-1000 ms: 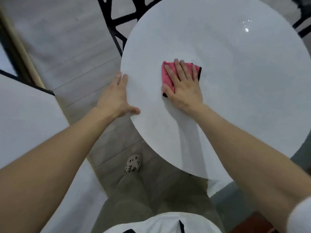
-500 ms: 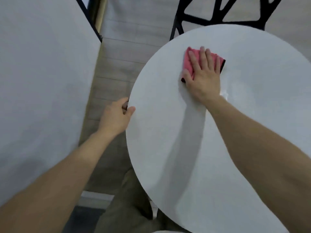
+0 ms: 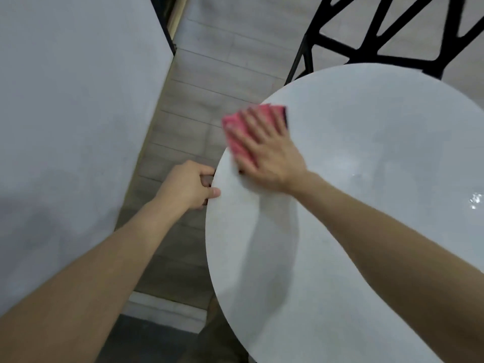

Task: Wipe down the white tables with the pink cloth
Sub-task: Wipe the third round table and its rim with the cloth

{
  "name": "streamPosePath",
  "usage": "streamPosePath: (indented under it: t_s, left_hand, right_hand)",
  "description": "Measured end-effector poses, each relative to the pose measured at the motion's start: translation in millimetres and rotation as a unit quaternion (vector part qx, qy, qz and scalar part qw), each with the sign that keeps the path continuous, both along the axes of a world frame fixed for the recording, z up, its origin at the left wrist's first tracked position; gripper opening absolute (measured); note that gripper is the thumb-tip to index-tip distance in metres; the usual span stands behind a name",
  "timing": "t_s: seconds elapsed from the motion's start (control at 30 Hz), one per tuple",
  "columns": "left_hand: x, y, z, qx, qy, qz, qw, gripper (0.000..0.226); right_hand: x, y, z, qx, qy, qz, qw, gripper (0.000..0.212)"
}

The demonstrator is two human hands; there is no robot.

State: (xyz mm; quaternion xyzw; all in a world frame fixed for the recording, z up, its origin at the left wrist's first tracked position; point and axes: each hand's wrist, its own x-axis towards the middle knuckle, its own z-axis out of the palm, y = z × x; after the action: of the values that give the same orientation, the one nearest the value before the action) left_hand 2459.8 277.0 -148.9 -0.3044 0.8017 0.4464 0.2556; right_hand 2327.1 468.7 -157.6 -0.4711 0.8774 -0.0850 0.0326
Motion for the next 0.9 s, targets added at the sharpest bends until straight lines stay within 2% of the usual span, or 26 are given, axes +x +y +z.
streamPosePath:
  t_s: [0.03,0.07,0.1,0.13,0.2,0.27,0.3,0.33,0.37,0.4,0.43,0.47,0.5,0.57,0.6,0.67,0.7,0.73,0.77,0.8,0.83,0.87,0.9]
  left_hand:
    - [0.5,0.3,-0.6,-0.001,0.002,-0.007,1.0,0.026]
    - [2.2,0.8,-2.0,-0.001,0.006,-0.011,1.0,0.02]
    - [4.2,1.2,-3.8,-0.003,0.009,-0.009,1.0,0.019]
    - [6.1,2.0,-5.9,-0.007,0.013,-0.003,1.0,0.024]
    - [9.4,3.9,-8.9,-0.02,0.017,0.001,1.0,0.033]
    - [11.2,4.5,-8.6,-0.023,0.015,0.007,1.0,0.035]
    - [10.8,4.4,-7.6,-0.02,0.011,0.007,1.0,0.034]
    - [9.2,4.2,-5.5,-0.02,0.005,0.006,1.0,0.031]
    - [7.5,3.1,-3.4,-0.026,-0.003,0.002,1.0,0.024]
    - [6.6,2.6,-1.1,-0.031,-0.011,-0.011,0.999,0.013]
    - [5.5,2.7,1.8,-0.038,-0.019,-0.02,0.999,0.006]
    - [5.1,3.2,3.7,-0.045,-0.026,-0.022,0.998,0.009]
    - [4.9,4.3,5.3,-0.047,-0.03,-0.02,0.998,0.007]
    - [5.4,6.2,9.9,-0.067,-0.033,-0.027,0.997,0.008]
    - [4.6,6.7,13.7,-0.078,-0.035,-0.037,0.996,0.008]
    - [-1.4,6.6,22.8,-0.111,-0.043,-0.072,0.99,0.013]
    - [-6.1,6.6,28.2,-0.138,-0.05,-0.096,0.984,0.021]
    - [-11.8,7.9,34.3,-0.171,-0.057,-0.125,0.976,0.03]
    - [-17.8,10.3,41.2,-0.206,-0.062,-0.155,0.964,0.039]
    - [-23.7,13.7,48.2,-0.241,-0.067,-0.183,0.951,0.046]
    - [-30.0,18.2,54.5,-0.274,-0.067,-0.212,0.936,0.053]
    - [-35.7,22.9,59.9,-0.304,-0.064,-0.241,0.919,0.058]
    - [-41.1,28.4,64.7,-0.33,-0.06,-0.27,0.903,0.064]
  right_hand:
    - [15.3,4.1,-0.5,0.01,-0.011,0.137,0.99,0.065]
    - [9.2,13.5,0.0,0.025,-0.006,0.221,0.975,0.066]
    - [-13.1,24.1,1.0,0.033,0.009,0.23,0.973,0.069]
    - [-42.6,35.9,0.2,0.044,0.017,0.169,0.984,0.071]
    - [-98.1,59.2,7.3,0.057,0.014,-0.079,0.995,0.072]
    - [-103.0,55.5,13.8,0.042,-0.009,-0.271,0.962,0.07]
    - [-82.6,38.7,13.7,0.025,0.005,-0.285,0.958,0.069]
    - [-54.8,18.3,11.6,0.009,0.015,-0.227,0.974,0.066]
    - [-22.1,0.3,8.5,-0.004,0.007,-0.101,0.995,0.064]
    - [6.8,-10.0,4.6,-0.003,-0.015,0.049,0.999,0.063]
    - [20.4,-10.4,4.8,0.024,-0.028,0.165,0.986,0.064]
    - [11.7,-3.8,6.6,0.04,-0.024,0.225,0.973,0.066]
    - [-12.4,7.1,8.5,0.033,-0.013,0.214,0.976,0.067]
    - [-78.8,40.8,8.7,0.028,-0.025,0.029,0.999,0.069]
    - [-111.5,60.0,12.4,0.033,-0.021,-0.098,0.994,0.069]
    - [-140.5,77.3,20.9,0.044,-0.031,-0.3,0.952,0.073]
    - [-131.8,66.1,21.9,0.042,-0.024,-0.338,0.94,0.073]
    - [-111.9,47.3,19.0,0.039,-0.01,-0.306,0.951,0.072]
    - [-83.8,25.7,16.5,0.037,-0.004,-0.206,0.978,0.07]
    - [-54.6,8.9,10.8,0.031,-0.002,-0.065,0.997,0.068]
    - [-30.3,1.2,5.3,0.034,-0.003,0.062,0.998,0.066]
    - [-21.5,4.3,3.6,0.04,-0.003,0.134,0.99,0.067]
    - [-33.8,18.7,5.9,0.039,0.005,0.153,0.987,0.069]
